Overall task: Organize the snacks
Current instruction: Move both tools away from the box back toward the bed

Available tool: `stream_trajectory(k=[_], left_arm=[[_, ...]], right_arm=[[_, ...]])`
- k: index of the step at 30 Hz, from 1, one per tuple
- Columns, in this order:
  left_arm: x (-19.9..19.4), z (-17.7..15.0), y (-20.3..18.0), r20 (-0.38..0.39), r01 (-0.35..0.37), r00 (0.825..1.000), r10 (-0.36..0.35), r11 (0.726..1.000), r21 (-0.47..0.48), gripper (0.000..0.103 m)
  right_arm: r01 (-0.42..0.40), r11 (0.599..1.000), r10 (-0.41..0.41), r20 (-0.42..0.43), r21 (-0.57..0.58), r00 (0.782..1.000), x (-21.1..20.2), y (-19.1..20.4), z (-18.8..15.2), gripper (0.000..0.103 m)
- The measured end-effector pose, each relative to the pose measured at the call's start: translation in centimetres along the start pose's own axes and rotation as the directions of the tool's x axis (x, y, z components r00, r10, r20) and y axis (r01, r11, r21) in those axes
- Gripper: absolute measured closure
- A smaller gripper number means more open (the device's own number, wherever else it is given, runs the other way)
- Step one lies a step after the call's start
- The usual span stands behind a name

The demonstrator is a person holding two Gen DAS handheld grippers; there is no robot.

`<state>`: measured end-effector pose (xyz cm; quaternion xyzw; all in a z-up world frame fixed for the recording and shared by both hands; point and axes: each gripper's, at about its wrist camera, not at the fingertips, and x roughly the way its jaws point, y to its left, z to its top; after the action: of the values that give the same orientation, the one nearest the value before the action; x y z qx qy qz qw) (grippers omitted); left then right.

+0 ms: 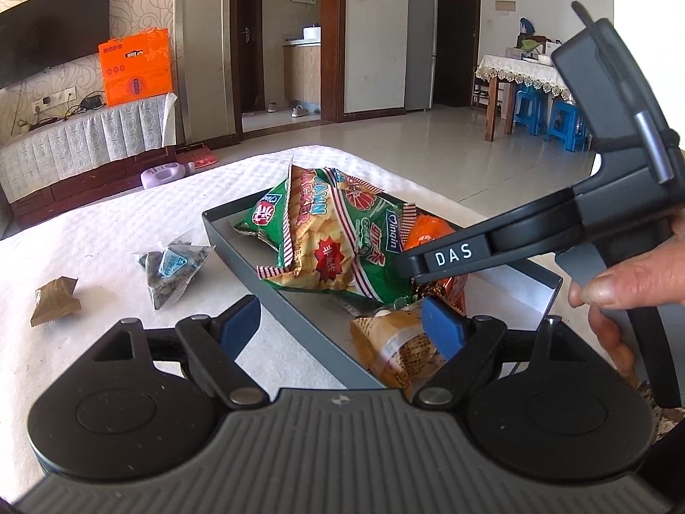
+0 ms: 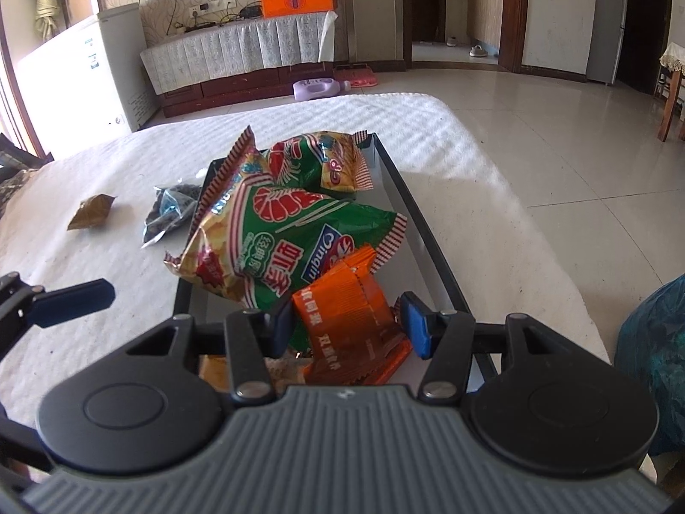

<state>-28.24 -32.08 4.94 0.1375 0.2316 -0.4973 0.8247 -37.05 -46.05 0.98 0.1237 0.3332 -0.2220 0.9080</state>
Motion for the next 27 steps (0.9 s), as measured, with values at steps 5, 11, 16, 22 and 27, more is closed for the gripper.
stream_trajectory(k=[5,11,16,22,27], left_arm=[[0.0,-0.1,-0.3,-0.003,0.003,1.000,-0.003,1.000,0.009,0.017],[0.3,-0.2,-0.6,-0.009,0.007,1.000,-0.006,1.000,0.023,0.015],[0.7,-0.3,-0.6,-0.015,0.005,1.000,-0.004,1.000,0.026,0.014],[0.9,-0.3,-0.5,-0.013,0.002,1.000,-0.002,1.000,0.022,0.013],[0.8,-0.1,-0.2,-0.006,-0.002,1.000,0.002,1.000,0.008,0.013]], right_arm=[[0.007,1.000,-0.007,-0.018,-0.008,1.000,0.4,0.1,-0.1,0.046],[0.002,1.000,-0.002,-0.029,0.000,1.000,0.4,0.0,-0.2,0.043],[-0.004,1.000,0.004,-0.031,-0.003,1.000,0.3,0.0,-0.2,0.042],[0.006,1.000,-0.006,0.003,0.001,1.000,-0.8,0.1,-0.1,0.042],[0.005,1.000,-0.007,0.094,0.016,0.996,-2.9,0.6,0.2,0.042]])
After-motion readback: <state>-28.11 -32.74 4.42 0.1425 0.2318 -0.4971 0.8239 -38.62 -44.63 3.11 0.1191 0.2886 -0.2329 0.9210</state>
